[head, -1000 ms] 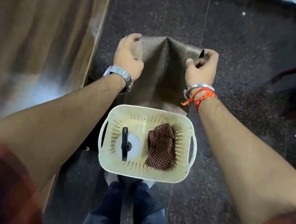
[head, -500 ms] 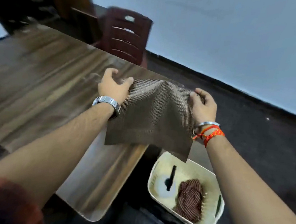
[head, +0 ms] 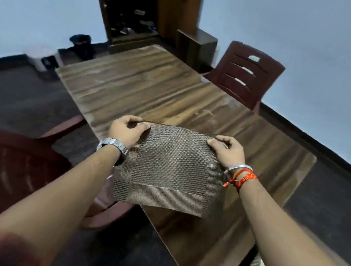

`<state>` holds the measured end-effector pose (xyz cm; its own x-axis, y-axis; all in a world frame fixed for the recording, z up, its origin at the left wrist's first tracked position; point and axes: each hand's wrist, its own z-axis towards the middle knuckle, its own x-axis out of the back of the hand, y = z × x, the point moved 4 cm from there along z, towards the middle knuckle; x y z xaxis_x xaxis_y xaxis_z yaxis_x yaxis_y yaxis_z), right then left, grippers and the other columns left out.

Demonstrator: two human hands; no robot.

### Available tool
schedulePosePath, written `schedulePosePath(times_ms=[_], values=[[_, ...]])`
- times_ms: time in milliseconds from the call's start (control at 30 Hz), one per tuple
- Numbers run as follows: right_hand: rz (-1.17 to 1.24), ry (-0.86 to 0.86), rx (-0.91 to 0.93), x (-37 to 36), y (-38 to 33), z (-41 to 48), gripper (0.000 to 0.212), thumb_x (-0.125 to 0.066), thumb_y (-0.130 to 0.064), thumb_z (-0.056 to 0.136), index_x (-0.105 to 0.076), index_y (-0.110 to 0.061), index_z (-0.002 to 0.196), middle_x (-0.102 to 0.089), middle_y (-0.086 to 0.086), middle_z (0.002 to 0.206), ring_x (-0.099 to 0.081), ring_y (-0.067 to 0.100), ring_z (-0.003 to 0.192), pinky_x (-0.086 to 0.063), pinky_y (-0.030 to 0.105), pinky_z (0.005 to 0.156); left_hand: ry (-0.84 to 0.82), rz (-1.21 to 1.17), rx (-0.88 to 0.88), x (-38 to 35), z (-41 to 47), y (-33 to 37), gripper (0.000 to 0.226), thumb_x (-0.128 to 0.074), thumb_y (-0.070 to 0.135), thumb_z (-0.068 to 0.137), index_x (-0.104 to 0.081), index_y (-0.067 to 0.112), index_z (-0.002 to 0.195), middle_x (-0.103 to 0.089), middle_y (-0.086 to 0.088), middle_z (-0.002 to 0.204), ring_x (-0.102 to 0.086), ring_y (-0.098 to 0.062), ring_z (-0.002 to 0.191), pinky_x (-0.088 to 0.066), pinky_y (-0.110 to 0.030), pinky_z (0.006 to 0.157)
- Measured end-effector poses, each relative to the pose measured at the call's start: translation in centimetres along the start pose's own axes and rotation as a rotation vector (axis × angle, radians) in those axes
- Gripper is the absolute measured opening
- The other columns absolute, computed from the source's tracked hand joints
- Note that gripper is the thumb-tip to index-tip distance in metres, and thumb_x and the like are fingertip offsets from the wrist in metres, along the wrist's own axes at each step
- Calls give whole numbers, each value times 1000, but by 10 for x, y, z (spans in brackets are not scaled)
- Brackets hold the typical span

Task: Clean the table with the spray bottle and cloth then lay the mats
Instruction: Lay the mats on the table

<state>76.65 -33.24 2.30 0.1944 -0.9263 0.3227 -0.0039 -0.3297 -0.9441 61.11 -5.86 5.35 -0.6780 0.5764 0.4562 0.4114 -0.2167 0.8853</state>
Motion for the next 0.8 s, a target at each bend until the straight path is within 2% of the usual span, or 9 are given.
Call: schedulePosePath(times_ms=[100,267,333,400,433,500,533,633,800], values=[[51,47,63,-28,-18,7,23,-83,-36,69,-70,-19,77,-71,-9,82,-64,4,80,-52,28,87,62,-22,-67,24,10,-10,34,-85,39,77,-75,24,106,-69,8,101,-63,-9,94,-47,-17,80],[95,56,310,-76,-67,39,18,-83,-26,71,-71,-15,78,-71,-3,84,-62,2,81,-47,17,85,247,-158,-146,52,37,-32,32,-85,34,79,-72,29,108,-69,15,108,-61,7,95,-42,-7,91],[-44,-19,267,-97,-47,66,23,-83,-32,70,-70,-17,83,-71,-3,90,-62,2,86,-48,23,88,235,-75,-79,40,45,-56,38,-83,36,80,-70,31,115,-69,12,117,-63,-4,108,-44,-15,94],[-438,-182,171,-124,-16,88,50,-77,-43,69,-65,-22,112,-62,5,123,-56,17,116,-43,34,100,71,93,121,16,51,-90,56,-79,38,83,-59,28,135,-55,0,146,-57,-21,127,-43,-25,101],[-673,-271,127,-136,-1,94,65,-72,-49,69,-54,-28,128,-46,8,143,-45,30,128,-37,40,106,-56,216,248,2,51,-106,69,-75,41,86,-47,25,147,-32,-6,162,-50,-30,135,-40,-31,107],[-996,-372,144,-166,14,95,69,-65,-52,76,-38,-40,139,-19,3,157,-32,41,133,-29,49,110,-250,468,438,-21,50,-131,87,-64,56,89,-20,30,160,16,-9,168,-30,-43,147,-30,-47,118],[-1056,-453,188,-186,19,91,68,-62,-53,79,-35,-41,140,-15,3,158,-29,40,135,-29,52,109,-296,582,442,-31,51,-136,88,-57,63,90,-12,36,161,26,-7,166,-20,-46,149,-24,-54,120],[-1113,-712,64,-238,39,64,79,-54,-66,79,-21,-42,146,-1,12,160,-12,44,142,-23,62,109,-372,806,267,-53,57,-137,79,-42,69,93,-2,47,158,27,2,166,6,-44,153,-6,-59,121],[-1103,-717,-94,-270,50,37,93,-51,-78,73,-3,-47,147,23,8,157,14,53,138,-12,75,103,-465,912,240,-58,68,-151,82,-36,78,90,3,52,156,20,5,168,18,-44,151,5,-60,121]])
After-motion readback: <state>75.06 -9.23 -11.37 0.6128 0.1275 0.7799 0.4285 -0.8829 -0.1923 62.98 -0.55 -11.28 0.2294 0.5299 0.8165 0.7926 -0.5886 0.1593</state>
